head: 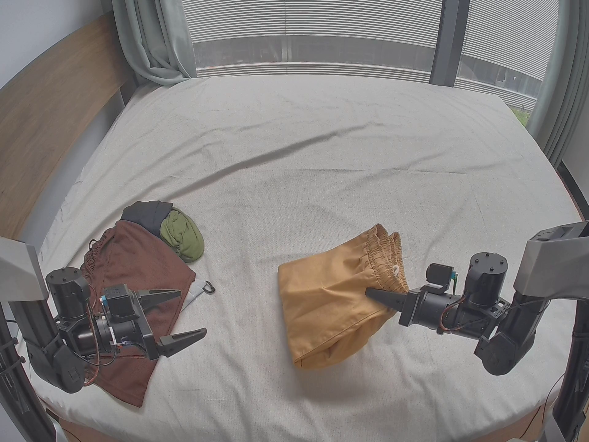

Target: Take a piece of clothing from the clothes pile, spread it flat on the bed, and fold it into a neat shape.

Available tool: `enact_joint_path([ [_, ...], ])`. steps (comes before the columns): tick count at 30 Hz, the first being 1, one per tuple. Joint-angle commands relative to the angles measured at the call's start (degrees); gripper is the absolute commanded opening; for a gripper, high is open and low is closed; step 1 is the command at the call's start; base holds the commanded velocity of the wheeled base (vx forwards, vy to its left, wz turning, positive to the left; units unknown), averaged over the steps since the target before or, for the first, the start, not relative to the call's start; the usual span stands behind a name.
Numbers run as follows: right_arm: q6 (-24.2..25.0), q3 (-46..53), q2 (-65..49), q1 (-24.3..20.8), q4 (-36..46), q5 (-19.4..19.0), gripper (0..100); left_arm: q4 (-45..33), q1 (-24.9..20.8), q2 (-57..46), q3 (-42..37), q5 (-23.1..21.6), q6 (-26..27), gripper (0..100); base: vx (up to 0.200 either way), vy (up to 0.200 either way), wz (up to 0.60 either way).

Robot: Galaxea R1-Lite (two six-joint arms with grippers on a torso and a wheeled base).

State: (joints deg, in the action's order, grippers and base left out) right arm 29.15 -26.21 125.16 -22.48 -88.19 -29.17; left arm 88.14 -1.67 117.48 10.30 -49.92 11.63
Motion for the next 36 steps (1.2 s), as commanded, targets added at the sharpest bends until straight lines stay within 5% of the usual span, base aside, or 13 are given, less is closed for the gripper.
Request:
enact_joint_path([
  [1, 0.7, -2.1, -2.3, -0.4, 0.0, -0.1, 0, 0.0, -0.3, 0.0, 0.0, 0.0, 0.0, 100, 0.000, 0.000, 0.00],
  [17, 11.9, -18.3, -3.4, 0.8, 2.4, -1.8, 0, -0.1, -2.8, 0.1, -1.2, 0.3, 0.0, 100, 0.000, 0.000, 0.00],
  [36, 13.5, -32.4, 0.4, 2.4, 12.3, -1.7, 0, -0.2, -2.4, 0.3, -1.2, 0.3, 0.0, 100, 0.000, 0.000, 0.00],
])
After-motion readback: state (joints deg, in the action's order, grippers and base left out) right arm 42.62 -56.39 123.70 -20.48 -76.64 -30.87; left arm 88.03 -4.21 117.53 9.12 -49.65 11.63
